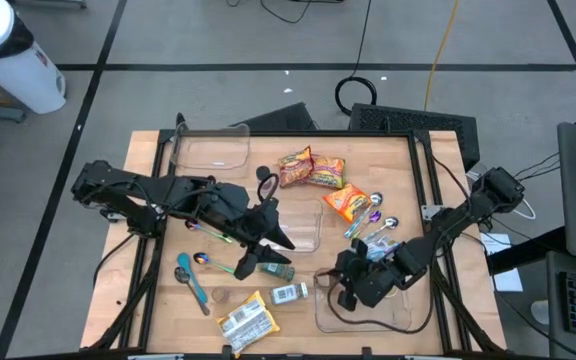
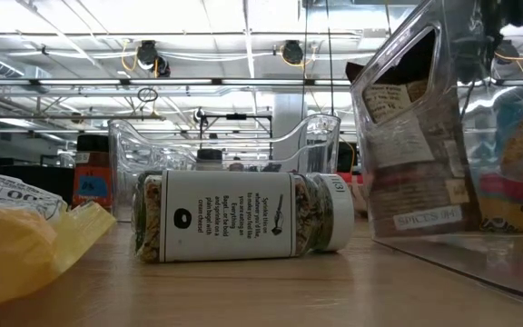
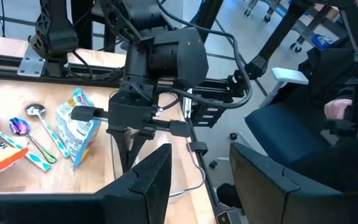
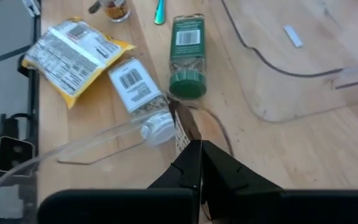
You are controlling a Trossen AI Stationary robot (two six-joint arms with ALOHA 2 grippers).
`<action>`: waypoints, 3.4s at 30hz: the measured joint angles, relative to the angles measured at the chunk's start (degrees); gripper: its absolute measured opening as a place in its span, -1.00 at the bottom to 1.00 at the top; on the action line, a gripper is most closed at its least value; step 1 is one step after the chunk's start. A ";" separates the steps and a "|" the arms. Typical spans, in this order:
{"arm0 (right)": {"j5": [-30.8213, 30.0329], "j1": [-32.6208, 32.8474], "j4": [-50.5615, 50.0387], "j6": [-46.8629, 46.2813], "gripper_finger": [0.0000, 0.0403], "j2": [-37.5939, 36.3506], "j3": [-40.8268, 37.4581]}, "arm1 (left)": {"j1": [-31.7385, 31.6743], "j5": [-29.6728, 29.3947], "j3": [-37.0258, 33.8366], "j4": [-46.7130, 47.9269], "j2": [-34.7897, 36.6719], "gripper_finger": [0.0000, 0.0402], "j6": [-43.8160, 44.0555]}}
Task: Pick & Place Food Item
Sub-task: Put the orange seasoning pack into the bottom transparent bin, then put the orange noodle pack into the top transparent bin
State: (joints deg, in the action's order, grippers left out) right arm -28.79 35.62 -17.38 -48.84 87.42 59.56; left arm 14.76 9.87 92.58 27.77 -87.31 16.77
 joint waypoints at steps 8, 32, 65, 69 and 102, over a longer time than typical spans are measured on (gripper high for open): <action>-0.13 -0.02 0.19 1.34 -1.00 -0.02 -0.73 | -0.11 -2.44 0.00 0.54 0.00 -0.15 -0.19; 3.53 -0.37 2.59 4.96 -0.41 -2.72 -0.79 | -0.92 -2.53 -0.06 0.73 0.29 -0.15 -0.13; -4.40 -6.93 21.57 28.57 -0.42 -25.86 -0.79 | -0.41 -8.46 -2.27 -14.40 12.48 -0.15 -14.22; -4.40 -7.46 21.84 28.79 -0.43 -26.86 -0.79 | -0.63 -8.48 -5.40 -14.32 12.46 -0.15 -10.86; 14.59 -25.13 -1.50 37.72 -0.39 -28.74 -0.73 | -10.29 -24.52 -19.43 -27.46 4.85 -0.15 0.43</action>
State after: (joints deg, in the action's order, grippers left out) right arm -14.20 10.48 -18.88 -11.12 58.68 58.83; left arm 4.48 -14.66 73.14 0.31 -82.46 17.20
